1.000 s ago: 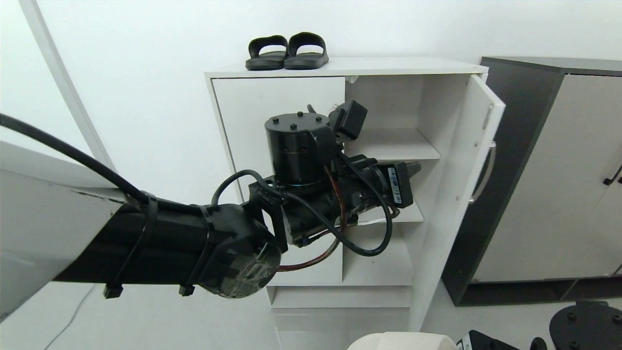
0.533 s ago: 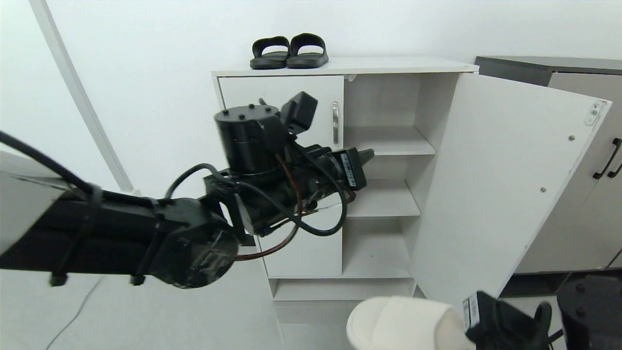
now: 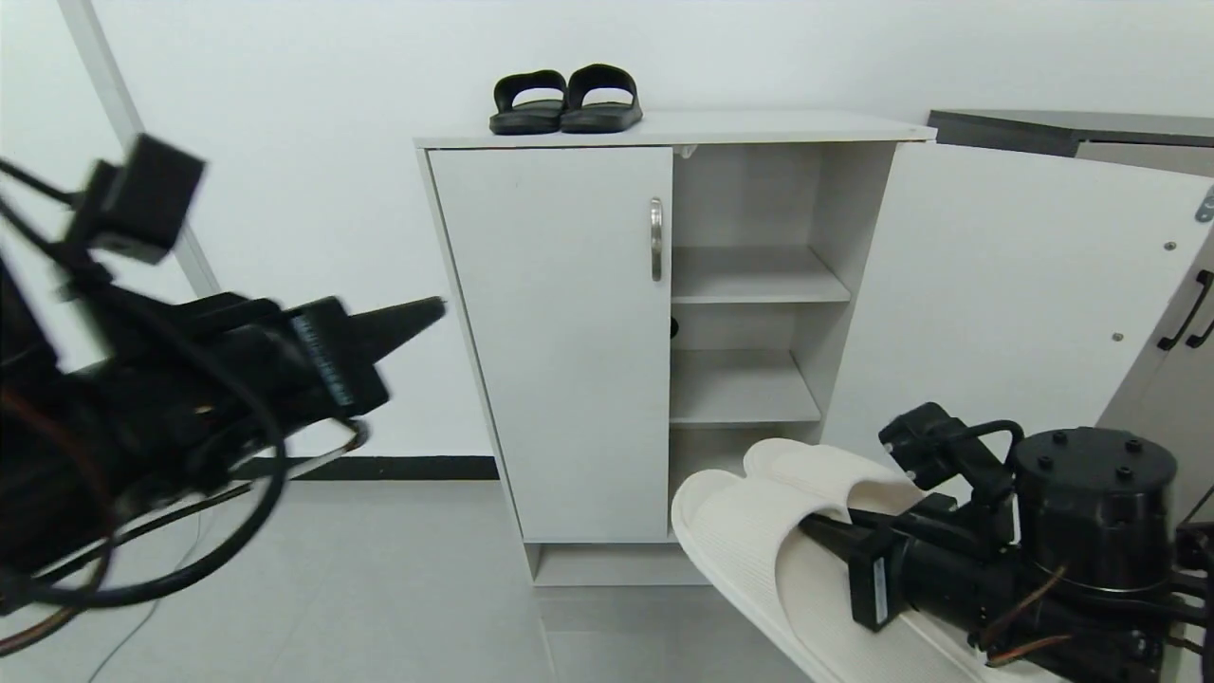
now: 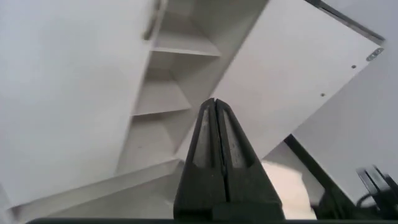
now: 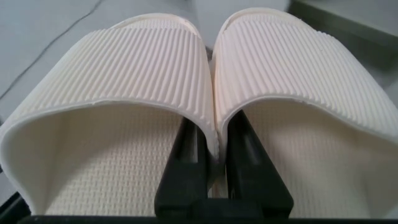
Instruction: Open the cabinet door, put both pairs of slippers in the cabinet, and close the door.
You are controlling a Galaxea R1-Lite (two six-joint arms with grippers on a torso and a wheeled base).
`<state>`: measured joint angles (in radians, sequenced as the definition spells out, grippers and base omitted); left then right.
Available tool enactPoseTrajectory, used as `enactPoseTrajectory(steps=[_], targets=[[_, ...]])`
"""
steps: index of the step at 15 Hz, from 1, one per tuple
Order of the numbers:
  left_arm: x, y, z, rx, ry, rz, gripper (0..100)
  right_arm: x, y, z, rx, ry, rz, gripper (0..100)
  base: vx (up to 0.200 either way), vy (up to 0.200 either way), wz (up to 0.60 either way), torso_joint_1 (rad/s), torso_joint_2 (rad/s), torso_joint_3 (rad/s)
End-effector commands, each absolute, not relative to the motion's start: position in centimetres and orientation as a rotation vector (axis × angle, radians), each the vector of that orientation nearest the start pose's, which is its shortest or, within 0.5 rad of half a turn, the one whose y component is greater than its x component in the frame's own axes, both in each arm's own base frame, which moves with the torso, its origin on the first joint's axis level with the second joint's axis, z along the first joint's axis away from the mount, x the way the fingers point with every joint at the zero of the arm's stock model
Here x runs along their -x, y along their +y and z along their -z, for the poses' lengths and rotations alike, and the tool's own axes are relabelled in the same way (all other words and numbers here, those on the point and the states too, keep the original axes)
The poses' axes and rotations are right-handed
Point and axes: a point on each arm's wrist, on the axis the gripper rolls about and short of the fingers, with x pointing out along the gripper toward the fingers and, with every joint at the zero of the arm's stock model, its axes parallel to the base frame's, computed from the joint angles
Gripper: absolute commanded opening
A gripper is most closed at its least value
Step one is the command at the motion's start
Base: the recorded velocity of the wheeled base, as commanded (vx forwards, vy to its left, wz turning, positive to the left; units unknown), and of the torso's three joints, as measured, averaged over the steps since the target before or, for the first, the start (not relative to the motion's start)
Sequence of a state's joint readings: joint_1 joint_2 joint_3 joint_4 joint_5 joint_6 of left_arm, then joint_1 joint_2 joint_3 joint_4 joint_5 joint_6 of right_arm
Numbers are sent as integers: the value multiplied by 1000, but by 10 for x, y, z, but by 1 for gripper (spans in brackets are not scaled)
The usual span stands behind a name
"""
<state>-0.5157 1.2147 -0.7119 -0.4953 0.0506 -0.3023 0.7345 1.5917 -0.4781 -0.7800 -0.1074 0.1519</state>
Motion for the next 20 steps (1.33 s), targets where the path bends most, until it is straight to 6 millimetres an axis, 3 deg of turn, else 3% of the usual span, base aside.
enactPoseTrajectory(steps=[1,2,3,4,8,13,16,17,18,20], targets=[[-69,-21,-237,222,36,211,0,-206,181,-125,0,377,-541,0,0,0,0,0,0,0],[-58,-16,-230,214,37,185,0,-208,183,-122,-2,367,-530,0,0,0,0,0,0,0],[-29,-5,-214,207,21,126,0,-213,187,-113,3,354,-514,0,0,0,0,0,0,0],[-16,0,-203,205,27,84,0,-214,189,-111,4,348,-516,0,0,0,0,0,0,0],[23,7,-165,206,-2,-92,0,-214,191,-107,11,354,-522,0,0,0,0,0,0,0],[39,5,-109,123,-35,-195,0,-212,191,-104,19,367,-521,0,0,0,0,0,0,0],[33,4,-95,108,-6,-201,0,-220,195,-101,31,357,-450,0,0,0,0,0,0,0],[26,4,-80,92,3,-194,0,-224,198,-99,36,353,-418,0,0,0,0,0,0,0],[23,3,-81,102,-56,-148,0,-224,200,-97,43,355,-406,0,0,0,0,0,0,0],[23,2,-76,94,-6,-87,0,-223,202,-95,49,357,-407,0,0,0,0,0,0,0]])
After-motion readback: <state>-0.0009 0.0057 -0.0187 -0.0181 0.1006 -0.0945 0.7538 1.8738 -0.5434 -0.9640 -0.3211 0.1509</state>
